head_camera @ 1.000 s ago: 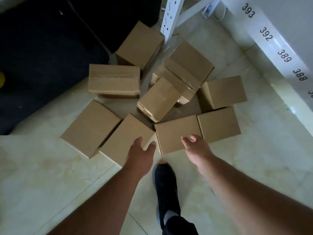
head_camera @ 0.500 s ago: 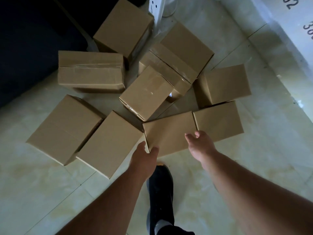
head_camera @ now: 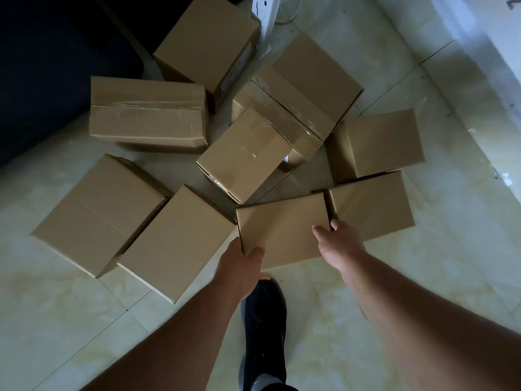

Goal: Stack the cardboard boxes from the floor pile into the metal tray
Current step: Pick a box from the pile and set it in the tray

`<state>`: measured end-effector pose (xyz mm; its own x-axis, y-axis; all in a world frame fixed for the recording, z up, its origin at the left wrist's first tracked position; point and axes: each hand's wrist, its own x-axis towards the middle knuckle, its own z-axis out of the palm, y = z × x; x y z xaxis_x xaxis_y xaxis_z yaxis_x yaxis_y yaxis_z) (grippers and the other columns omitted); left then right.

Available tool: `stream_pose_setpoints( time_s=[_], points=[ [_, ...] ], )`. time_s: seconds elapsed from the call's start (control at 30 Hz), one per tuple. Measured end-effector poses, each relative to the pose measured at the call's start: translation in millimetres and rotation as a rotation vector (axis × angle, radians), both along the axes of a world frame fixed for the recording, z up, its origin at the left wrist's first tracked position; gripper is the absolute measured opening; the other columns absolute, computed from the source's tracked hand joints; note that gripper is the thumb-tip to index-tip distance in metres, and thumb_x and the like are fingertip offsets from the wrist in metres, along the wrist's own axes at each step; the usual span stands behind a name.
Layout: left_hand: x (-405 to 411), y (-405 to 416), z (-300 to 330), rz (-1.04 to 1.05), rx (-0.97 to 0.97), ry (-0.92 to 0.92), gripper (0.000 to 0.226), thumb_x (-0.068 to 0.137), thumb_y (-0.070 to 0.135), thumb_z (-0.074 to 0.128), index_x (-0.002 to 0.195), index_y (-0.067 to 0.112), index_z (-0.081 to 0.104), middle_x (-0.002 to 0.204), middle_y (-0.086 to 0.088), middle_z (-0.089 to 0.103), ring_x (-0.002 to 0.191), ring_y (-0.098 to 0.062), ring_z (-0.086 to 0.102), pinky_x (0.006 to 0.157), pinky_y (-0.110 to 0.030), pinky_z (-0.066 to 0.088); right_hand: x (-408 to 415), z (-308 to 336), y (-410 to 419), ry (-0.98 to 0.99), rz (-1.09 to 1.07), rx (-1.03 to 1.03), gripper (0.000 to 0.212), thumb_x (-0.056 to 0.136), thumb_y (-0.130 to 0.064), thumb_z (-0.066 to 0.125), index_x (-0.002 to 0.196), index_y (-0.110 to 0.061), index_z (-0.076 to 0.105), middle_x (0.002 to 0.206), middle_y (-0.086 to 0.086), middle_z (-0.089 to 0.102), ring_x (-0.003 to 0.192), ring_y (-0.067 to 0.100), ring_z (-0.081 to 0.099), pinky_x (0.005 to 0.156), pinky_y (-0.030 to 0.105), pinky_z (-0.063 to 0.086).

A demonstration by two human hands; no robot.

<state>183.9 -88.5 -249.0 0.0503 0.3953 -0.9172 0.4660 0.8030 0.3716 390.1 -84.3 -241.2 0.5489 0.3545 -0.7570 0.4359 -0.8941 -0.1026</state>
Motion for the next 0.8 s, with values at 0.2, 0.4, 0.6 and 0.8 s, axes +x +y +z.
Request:
stream_pose_setpoints(
  time_s=[0.2,0.4,0.6,0.8],
  points=[
    [-4,-11,41,-0.026,0.01,-0.003,0.05,0.106,0.04,0.051,0.15,0.016,0.048,0.134,-0.001,0.061,0.108,-0.019,0.054,0.091,-0.03,0.041,3,34,-5,-0.071,0.056,0.005,0.066,0.094,-0.055,0.058,0.147,-0.017,0.051,0.15,0.009,0.053,0.133,0.031,0.054,0.109,0.037,0.044],
    [-23,-26,96,-0.009,0.025,-0.039,0.045,0.105,0.045,0.051,0.138,0.015,0.056,0.107,0.007,0.062,0.091,-0.007,0.059,0.075,-0.026,0.045,-4,104,-6,-0.067,0.021,0.114,0.054,0.097,-0.042,0.064,0.136,-0.007,0.053,0.119,0.011,0.064,0.104,0.03,0.06,0.082,0.03,0.04],
    [-71,-28,150,0.215,-0.023,-0.087,0.093,0.086,0.052,0.065,0.161,0.043,0.01,0.121,-0.004,0.072,0.101,-0.027,0.074,0.085,-0.045,0.063,-50,172,-6,-0.056,0.079,0.257,0.049,0.095,-0.042,0.067,0.131,-0.011,0.055,0.103,0.0,0.058,0.089,0.021,0.056,0.076,0.031,0.04],
    [-147,-22,184,0.341,0.027,-0.171,0.092,0.09,0.039,0.077,0.157,0.058,0.016,0.094,-0.004,0.078,0.092,-0.028,0.078,0.065,-0.045,0.067,-119,215,-4,0.098,0.174,0.428,0.013,0.096,-0.025,0.07,0.105,-0.029,0.062,0.095,-0.01,0.071,0.073,-0.007,0.065,0.059,0.012,0.046]
  ],
)
